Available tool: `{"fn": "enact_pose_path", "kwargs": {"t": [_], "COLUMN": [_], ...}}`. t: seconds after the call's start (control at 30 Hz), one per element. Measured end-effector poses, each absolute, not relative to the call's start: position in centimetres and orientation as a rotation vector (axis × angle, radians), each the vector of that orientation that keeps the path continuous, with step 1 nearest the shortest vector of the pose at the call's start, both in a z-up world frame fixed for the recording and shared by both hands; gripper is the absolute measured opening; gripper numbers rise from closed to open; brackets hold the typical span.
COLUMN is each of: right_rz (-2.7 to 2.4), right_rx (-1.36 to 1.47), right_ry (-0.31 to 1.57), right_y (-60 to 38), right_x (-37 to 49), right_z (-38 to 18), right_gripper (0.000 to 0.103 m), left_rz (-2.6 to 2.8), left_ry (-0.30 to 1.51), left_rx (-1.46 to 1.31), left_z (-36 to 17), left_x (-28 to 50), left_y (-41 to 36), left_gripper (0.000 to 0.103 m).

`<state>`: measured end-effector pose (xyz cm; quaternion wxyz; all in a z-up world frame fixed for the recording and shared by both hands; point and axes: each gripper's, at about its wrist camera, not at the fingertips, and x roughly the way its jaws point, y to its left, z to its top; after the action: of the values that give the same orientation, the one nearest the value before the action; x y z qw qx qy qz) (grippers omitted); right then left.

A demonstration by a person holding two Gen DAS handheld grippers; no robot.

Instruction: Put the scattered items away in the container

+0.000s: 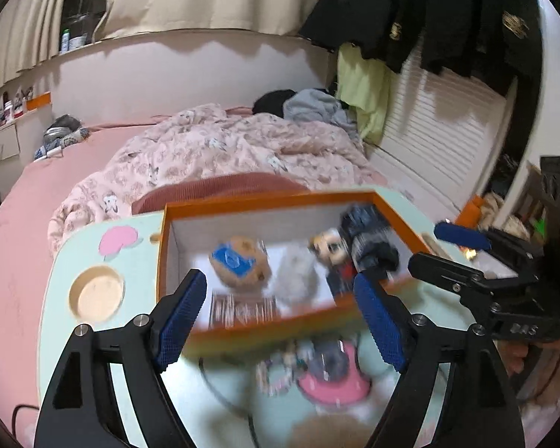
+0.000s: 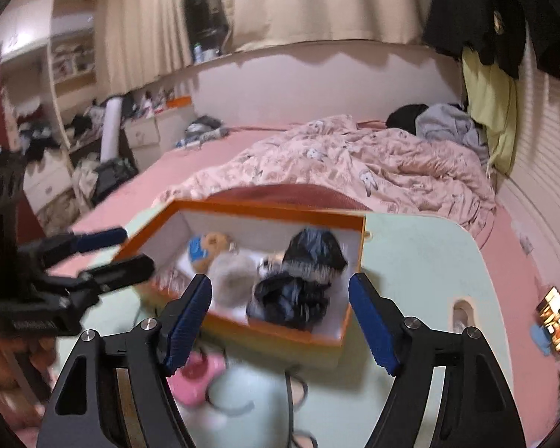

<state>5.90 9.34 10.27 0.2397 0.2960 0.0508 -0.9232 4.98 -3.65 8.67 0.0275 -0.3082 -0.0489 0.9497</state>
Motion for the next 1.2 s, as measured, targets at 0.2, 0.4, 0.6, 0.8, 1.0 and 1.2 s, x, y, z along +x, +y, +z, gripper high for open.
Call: {"fn": "enact_pose_path", "kwargs": {"t": [0.2, 0.4, 0.6, 0.8, 1.0, 1.2], "right_rz": [-2.494, -2.498, -2.503, -2.454, -2.45, -2.458], "right_rx": [0.953, 1.099, 1.089, 1.038, 1.042, 1.045], "right_ry": [0.243, 0.244, 0.277, 0.288, 0.324, 0.267], "right_y": [9.7, 10.5, 10.2, 9.4, 8.9, 9.6], "right_x": [7.9, 7.1, 7.7, 8.1, 8.2, 7.9], "right_z": [5.8, 3.4, 2.9, 3.4, 3.3, 3.5], "right_gripper": [0.076, 0.077, 0.084, 0.072, 0.072, 0.072], "left_rz": [2.987, 2.966, 2.956, 2.967, 2.967, 2.947], "left_ry": [-0.072, -0.129, -0.362, -0.347, -0.348, -0.183], "left_rx": [-1.023, -1.113, -1.072, -1.049, -1.042, -0.838], "left_z": [5.2, 1.9, 0.2, 0.1, 0.2, 3.2], "left_x": [9.3, 9.7, 9.5, 9.5, 9.7, 11.4], "left_y": [-2.6, -3.3, -5.4, -5.2, -5.1, -2.5], "left_gripper": [0.081, 0.084, 0.103, 0.103, 0.103, 0.103]}}
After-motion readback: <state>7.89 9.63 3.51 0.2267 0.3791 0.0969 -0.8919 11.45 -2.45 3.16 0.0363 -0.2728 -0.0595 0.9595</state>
